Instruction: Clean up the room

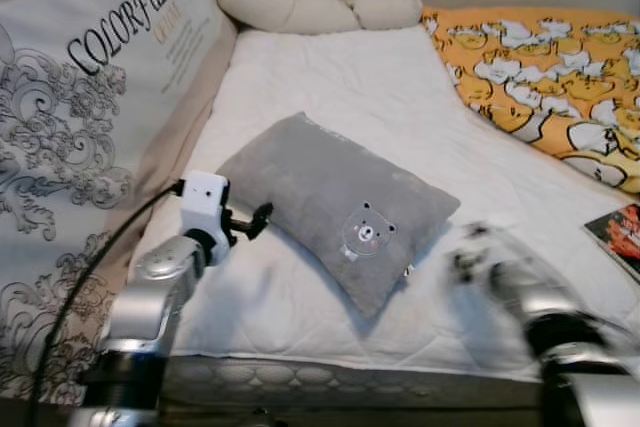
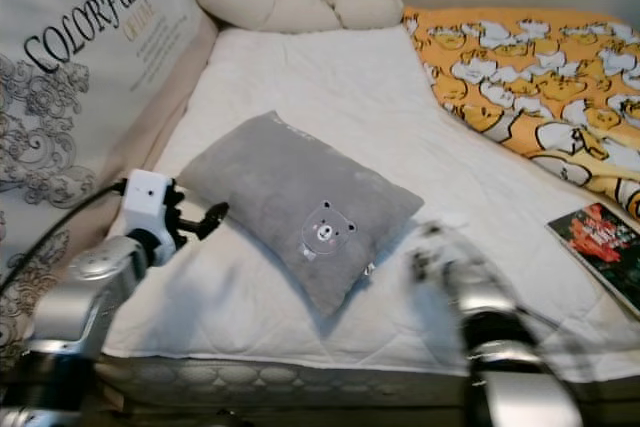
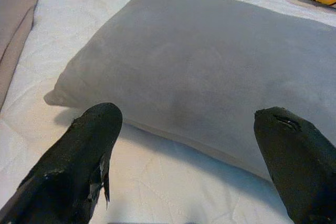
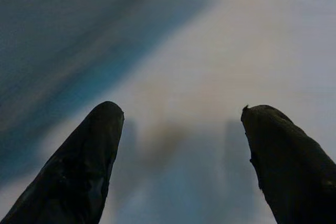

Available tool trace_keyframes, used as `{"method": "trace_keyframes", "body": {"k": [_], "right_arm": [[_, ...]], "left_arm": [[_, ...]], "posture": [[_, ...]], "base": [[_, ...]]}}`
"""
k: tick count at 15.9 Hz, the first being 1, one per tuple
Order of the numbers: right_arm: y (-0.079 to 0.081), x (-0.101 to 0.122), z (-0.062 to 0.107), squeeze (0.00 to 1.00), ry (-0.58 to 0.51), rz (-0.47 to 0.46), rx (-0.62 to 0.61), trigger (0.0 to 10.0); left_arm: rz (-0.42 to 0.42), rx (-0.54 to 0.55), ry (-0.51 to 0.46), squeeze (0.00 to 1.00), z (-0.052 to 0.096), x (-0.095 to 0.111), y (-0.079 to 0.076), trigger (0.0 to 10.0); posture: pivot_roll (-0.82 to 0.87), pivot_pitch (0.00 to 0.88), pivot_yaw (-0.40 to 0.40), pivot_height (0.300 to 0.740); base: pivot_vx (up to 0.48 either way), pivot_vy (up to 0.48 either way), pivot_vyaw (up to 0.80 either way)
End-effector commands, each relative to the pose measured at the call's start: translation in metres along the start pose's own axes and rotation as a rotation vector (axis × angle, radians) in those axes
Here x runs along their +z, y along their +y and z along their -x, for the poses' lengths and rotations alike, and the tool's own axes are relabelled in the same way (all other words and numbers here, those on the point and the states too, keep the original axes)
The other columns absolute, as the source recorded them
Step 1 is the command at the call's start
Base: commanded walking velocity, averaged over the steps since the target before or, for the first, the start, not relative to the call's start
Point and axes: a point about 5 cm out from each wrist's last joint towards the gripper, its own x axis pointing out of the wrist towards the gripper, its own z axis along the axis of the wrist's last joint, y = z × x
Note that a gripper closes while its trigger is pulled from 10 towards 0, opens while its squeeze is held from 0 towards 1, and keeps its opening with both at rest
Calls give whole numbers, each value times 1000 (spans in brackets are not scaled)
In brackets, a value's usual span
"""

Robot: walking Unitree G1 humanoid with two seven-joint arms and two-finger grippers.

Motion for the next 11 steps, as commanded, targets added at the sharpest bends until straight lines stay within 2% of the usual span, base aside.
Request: {"method": "trace_keyframes", "body": {"k": [1, 3, 5, 6, 7, 8, 10, 11], "right_arm": [[30, 7, -1, 0, -17, 32, 189, 10000], [60, 13, 1, 0, -37, -1, 373, 10000], [83, 17, 8, 0, -35, -12, 548, 10000], [89, 18, 13, 0, -34, -11, 610, 10000], [92, 19, 17, 0, -38, -10, 651, 10000], [96, 19, 29, 0, -41, 2, 745, 10000], [89, 9, 51, 0, -38, 74, 850, 10000], [86, 6, 55, 0, -36, 89, 867, 10000]], "left_arm": [[-11, -15, 13, 0, 6, 0, 2, 10000], [-4, -3, 23, 0, 8, -3, 5, 10000], [6, 16, 24, 0, 9, -4, 8, 10000], [11, 27, 23, 0, 9, -4, 9, 10000], [12, 35, 23, 0, 9, -4, 10, 10000], [16, 51, 23, 0, 9, -4, 11, 10000], [16, 80, 21, 0, 7, -3, 16, 10000], [15, 84, 20, 0, 7, -3, 17, 10000]], "posture": [[76, 0, 23, 740], [84, 0, 18, 740], [91, 0, 12, 740], [93, 0, 9, 740], [92, 0, 9, 740], [91, 0, 8, 740], [83, 0, 12, 740], [81, 0, 13, 740]], "base": [[0, 0, 0], [0, 0, 0], [0, 0, 0], [0, 0, 0], [0, 0, 0], [0, 0, 0], [0, 0, 0], [0, 0, 0]]}}
